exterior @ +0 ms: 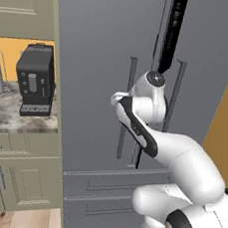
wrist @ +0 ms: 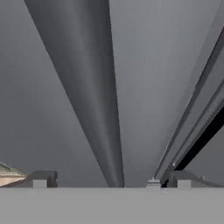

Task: Open the fridge, remove the apple, tomato, and steak, and place them on any counter.

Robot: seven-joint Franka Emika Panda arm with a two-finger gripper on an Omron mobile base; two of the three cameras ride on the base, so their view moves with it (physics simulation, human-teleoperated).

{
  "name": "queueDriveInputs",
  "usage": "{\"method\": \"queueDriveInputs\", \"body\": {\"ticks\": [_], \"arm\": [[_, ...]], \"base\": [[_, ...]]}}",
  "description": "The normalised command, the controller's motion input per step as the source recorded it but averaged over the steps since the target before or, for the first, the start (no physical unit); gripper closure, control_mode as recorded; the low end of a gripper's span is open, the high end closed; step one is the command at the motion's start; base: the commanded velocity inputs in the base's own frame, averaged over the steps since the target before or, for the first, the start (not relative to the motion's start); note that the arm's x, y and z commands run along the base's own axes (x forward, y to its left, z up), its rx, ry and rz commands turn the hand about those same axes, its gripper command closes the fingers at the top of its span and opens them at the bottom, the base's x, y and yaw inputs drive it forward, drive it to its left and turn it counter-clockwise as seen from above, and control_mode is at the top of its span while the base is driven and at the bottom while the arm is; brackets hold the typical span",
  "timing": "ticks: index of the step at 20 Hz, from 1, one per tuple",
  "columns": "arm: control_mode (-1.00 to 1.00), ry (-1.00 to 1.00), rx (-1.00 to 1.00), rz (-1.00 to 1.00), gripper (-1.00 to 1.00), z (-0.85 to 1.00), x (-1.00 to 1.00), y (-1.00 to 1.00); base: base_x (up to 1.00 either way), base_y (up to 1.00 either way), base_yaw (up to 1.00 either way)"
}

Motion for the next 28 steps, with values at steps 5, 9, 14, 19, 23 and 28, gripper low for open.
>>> {"method": "queueDriveInputs", "body": {"ticks": [5, 9, 14, 19, 23, 28], "arm": [[-1.0, -0.02, 0.02, -0.11, -1.0, -0.03, 0.62, 0.14], [-1.0, -0.12, 0.08, -0.01, -1.0, -0.08, 0.47, -0.17], [-1.0, -0.22, 0.08, 0.01, -1.0, -0.08, 0.48, -0.18], [-1.0, -0.68, 0.04, 0.1, -1.0, -0.35, 0.11, -0.16], [-1.0, -0.99, 0.03, 0.12, -1.0, -0.45, -0.08, -0.27], [-1.0, -0.71, 0.11, 0.05, -1.0, -0.43, 0.21, -0.27]], "base": [[0.0, 0.0, 0.0], [0.0, 0.0, 0.0], [0.0, 0.0, 0.0], [0.0, 0.0, 0.0], [0.0, 0.0, 0.0], [0.0, 0.0, 0.0]]}}
